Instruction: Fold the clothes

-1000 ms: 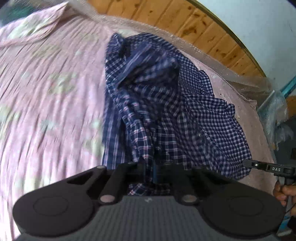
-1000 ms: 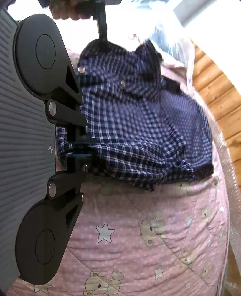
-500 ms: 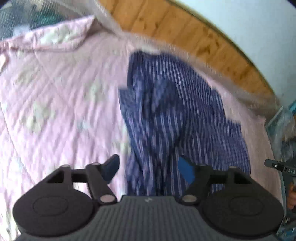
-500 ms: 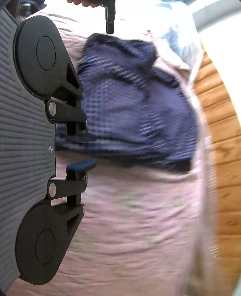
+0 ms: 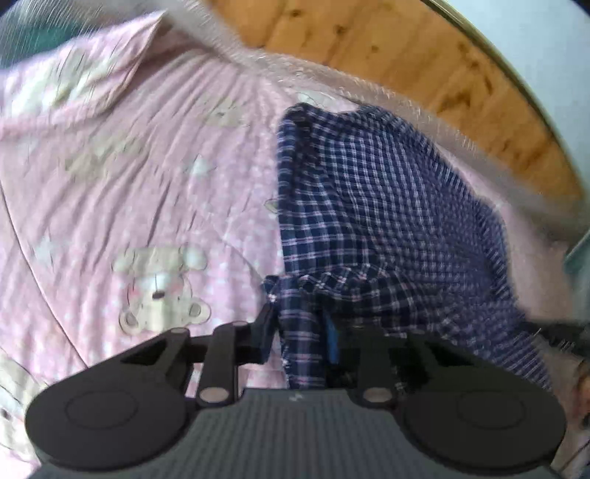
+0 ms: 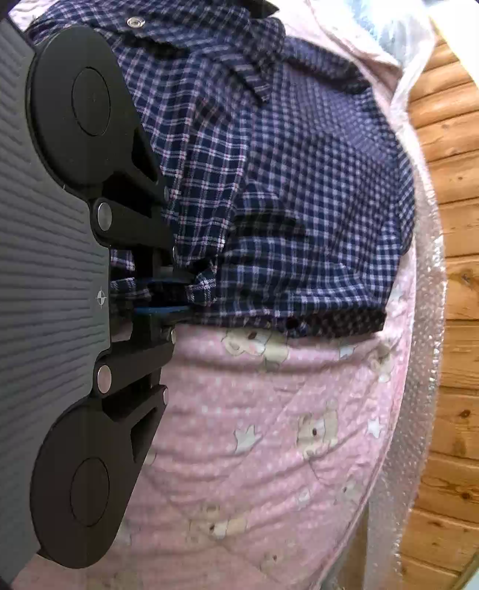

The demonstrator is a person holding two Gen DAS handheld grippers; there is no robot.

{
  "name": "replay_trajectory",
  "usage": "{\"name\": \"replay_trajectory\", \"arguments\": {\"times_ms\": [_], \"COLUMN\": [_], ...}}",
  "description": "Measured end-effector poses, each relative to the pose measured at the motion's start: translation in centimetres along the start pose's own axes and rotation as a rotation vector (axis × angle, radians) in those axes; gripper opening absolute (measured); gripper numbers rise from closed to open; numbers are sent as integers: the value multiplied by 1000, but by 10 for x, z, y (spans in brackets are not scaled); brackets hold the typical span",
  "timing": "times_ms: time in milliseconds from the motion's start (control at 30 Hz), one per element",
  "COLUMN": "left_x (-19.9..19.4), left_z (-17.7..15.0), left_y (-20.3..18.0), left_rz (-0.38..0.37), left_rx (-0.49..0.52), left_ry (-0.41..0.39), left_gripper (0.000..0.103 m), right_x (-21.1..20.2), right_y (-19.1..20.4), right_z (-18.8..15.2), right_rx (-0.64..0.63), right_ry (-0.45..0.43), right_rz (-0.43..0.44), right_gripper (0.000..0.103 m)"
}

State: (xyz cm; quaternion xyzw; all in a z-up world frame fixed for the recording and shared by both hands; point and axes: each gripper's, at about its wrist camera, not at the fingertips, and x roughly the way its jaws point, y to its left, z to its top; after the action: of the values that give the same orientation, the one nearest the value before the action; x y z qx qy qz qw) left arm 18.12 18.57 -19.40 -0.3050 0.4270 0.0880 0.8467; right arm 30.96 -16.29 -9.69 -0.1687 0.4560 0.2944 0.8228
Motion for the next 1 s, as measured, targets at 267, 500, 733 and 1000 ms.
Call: {"name": "replay_trajectory", "arguments": {"times_ms": [267, 500, 733, 1000], "left_x": [-5, 19, -54, -86], "left_z": [9, 18, 10, -79], "left_y": [-7, 7, -11, -53], "left_rz": [-206, -181, -35, 22], "left_rx": [-30, -32, -45, 32], "left_ry": [-37, 18, -130, -45], "left_gripper": [21, 8, 51, 39], "right_x": [-46, -3, -49, -92], "right_y": [20, 2, 5, 36], "right_z": [1, -8, 1, -77], "right_rx": [0, 26, 79, 22], "right_ry": [-170, -38, -122, -150], "right_rz": [82, 25, 4, 233], "right_gripper": [36, 5, 30, 28]}}
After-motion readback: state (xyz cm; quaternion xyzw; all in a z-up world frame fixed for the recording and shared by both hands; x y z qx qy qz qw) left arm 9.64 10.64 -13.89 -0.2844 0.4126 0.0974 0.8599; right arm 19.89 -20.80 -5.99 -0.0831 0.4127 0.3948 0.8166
